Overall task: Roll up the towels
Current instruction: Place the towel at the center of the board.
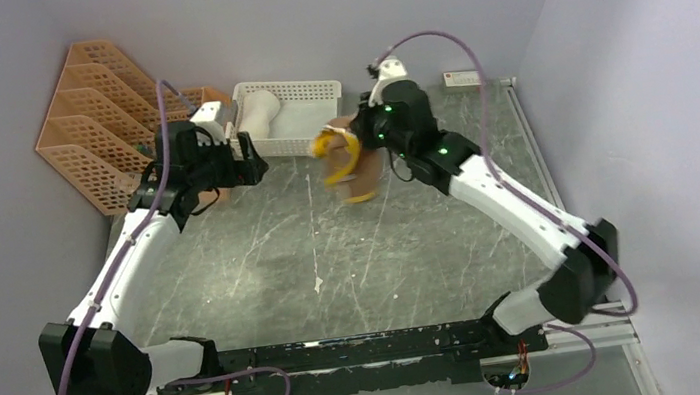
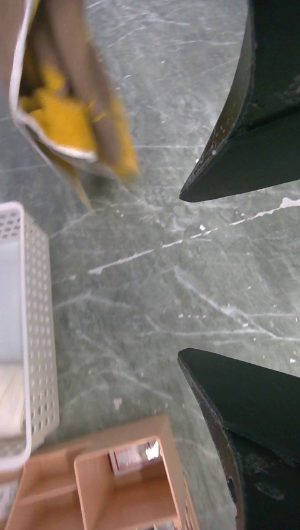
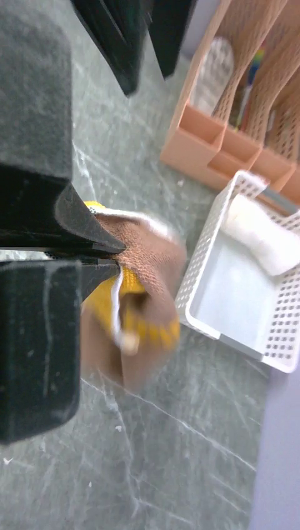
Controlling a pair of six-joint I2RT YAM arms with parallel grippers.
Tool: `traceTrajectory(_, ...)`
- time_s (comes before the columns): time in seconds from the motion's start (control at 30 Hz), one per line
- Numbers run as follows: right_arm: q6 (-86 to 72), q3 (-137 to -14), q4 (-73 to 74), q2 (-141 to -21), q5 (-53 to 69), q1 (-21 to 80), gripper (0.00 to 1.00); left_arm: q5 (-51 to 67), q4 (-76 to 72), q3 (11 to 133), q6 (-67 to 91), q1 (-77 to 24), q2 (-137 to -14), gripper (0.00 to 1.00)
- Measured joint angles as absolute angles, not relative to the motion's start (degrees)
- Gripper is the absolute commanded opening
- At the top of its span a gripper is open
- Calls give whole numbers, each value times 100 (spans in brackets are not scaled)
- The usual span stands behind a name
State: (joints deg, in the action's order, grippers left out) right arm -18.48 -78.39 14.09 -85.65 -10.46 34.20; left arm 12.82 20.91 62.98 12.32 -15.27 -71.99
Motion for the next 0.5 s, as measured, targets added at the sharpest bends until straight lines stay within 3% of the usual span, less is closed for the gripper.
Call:
traceTrajectory(0.13,-1855,-7679,1608,-7566,-1186,3332,0,1219,2226,6403,1221,-1249,-7166,100)
traceTrajectory(0.17,-1826,-7609,1662,-7389,-1286,3155,5,1223,2257,6403,1223,-1227,-7155,100)
traceTrajectory(0.2,-1806,-7564,1702,-7295,-1334,3004,16,1227,2265,6403,1225,-1219,-7150,100)
traceTrajectory(0.27,-1804,-7393,1772,-7177,-1267,2449,48,1280,2263,6386,1243,-1219,-7166,100)
traceTrajectory(0.33,-1817,-7137,1870,-7249,-993,1798,67,1356,2246,6285,1271,-1219,-7181,100)
traceTrajectory(0.5,-1894,-6569,2351,-7909,-698,1203,79,1533,2246,5666,1435,-1219,-7214,100)
